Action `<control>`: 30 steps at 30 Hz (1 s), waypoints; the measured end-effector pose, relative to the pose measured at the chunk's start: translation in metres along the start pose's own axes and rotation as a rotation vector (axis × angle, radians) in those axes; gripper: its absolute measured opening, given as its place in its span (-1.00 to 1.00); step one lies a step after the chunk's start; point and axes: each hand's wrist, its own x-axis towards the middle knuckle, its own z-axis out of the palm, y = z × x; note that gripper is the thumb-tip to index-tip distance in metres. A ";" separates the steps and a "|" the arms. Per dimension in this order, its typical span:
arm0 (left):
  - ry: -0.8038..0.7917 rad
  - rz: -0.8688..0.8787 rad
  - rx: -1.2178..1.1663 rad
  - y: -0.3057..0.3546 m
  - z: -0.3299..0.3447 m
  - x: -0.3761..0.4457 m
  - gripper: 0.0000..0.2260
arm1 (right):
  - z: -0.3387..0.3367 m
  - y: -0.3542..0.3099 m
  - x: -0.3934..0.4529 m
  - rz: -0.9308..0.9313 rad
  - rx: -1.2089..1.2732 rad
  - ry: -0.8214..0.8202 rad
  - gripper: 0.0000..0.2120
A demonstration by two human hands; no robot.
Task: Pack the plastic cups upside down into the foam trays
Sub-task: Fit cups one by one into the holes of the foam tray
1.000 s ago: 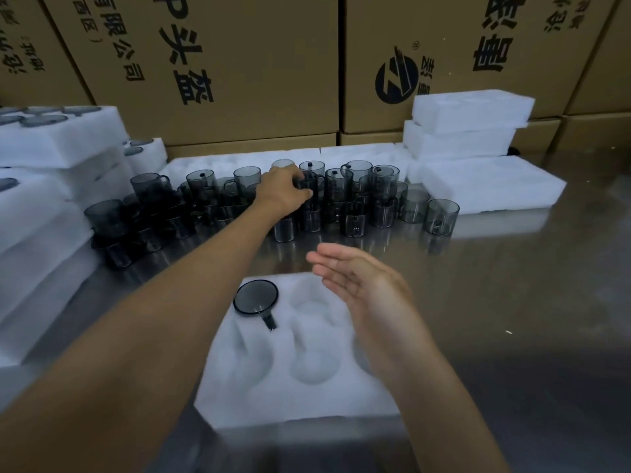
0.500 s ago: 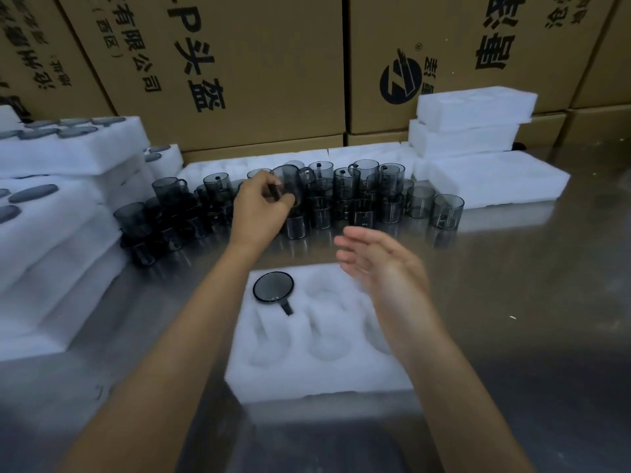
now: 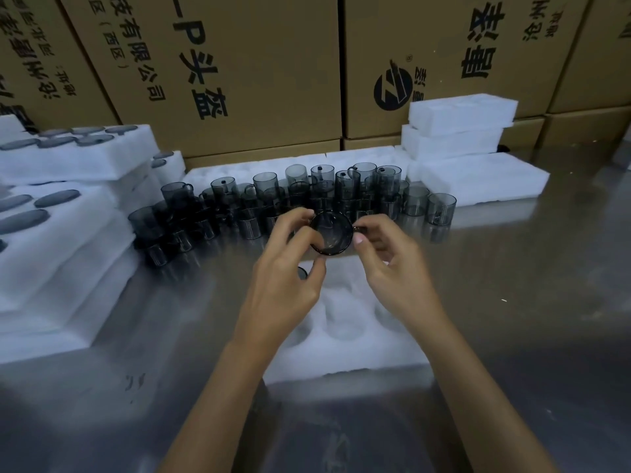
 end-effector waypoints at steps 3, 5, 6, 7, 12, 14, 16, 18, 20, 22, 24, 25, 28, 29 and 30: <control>-0.012 -0.135 -0.118 -0.002 0.000 -0.005 -0.46 | 0.001 0.000 0.000 0.013 -0.017 -0.034 -0.83; -0.038 -0.177 -0.136 -0.004 -0.001 -0.007 -0.28 | 0.002 0.000 0.000 0.020 -0.013 -0.051 -0.83; -0.056 -0.180 -0.134 -0.004 -0.001 -0.009 -0.23 | 0.001 0.000 0.000 0.024 -0.010 -0.064 -0.82; -0.077 -0.178 -0.129 -0.004 -0.001 -0.010 -0.21 | 0.001 -0.001 0.000 0.036 -0.007 -0.079 -0.80; -0.120 -0.249 -0.225 0.001 -0.002 -0.012 -0.21 | -0.007 -0.002 0.003 0.161 0.052 -0.118 -0.81; -0.098 -0.310 -0.309 0.002 -0.003 -0.012 -0.29 | -0.011 -0.003 0.004 0.187 0.063 -0.141 -0.85; -0.091 -0.382 -0.385 0.000 -0.004 -0.011 -0.37 | -0.012 -0.005 0.002 0.196 0.064 -0.160 -0.89; -0.119 -0.441 -0.441 -0.002 -0.005 -0.011 -0.39 | -0.011 -0.007 0.000 0.206 0.040 -0.196 -0.88; -0.183 -0.470 -0.462 -0.003 -0.005 -0.010 -0.36 | -0.010 -0.008 -0.001 0.210 0.008 -0.258 -0.83; -0.237 -0.470 -0.444 -0.004 -0.003 -0.011 -0.37 | -0.011 -0.010 -0.003 0.221 -0.011 -0.316 -0.78; -0.264 -0.478 -0.429 -0.005 -0.001 -0.012 -0.43 | -0.014 -0.011 -0.002 0.230 -0.033 -0.341 -0.76; -0.280 -0.488 -0.431 -0.006 0.000 -0.012 -0.46 | -0.016 -0.011 -0.002 0.231 -0.047 -0.345 -0.77; -0.324 -0.481 -0.370 -0.009 0.003 -0.014 -0.47 | -0.019 -0.007 0.000 0.251 -0.056 -0.327 -0.86; -0.334 -0.475 -0.331 -0.010 0.004 -0.014 -0.46 | -0.020 -0.005 0.001 0.257 -0.050 -0.313 -0.87; -0.345 -0.475 -0.299 -0.011 0.005 -0.014 -0.45 | -0.021 -0.004 0.002 0.263 -0.050 -0.306 -0.88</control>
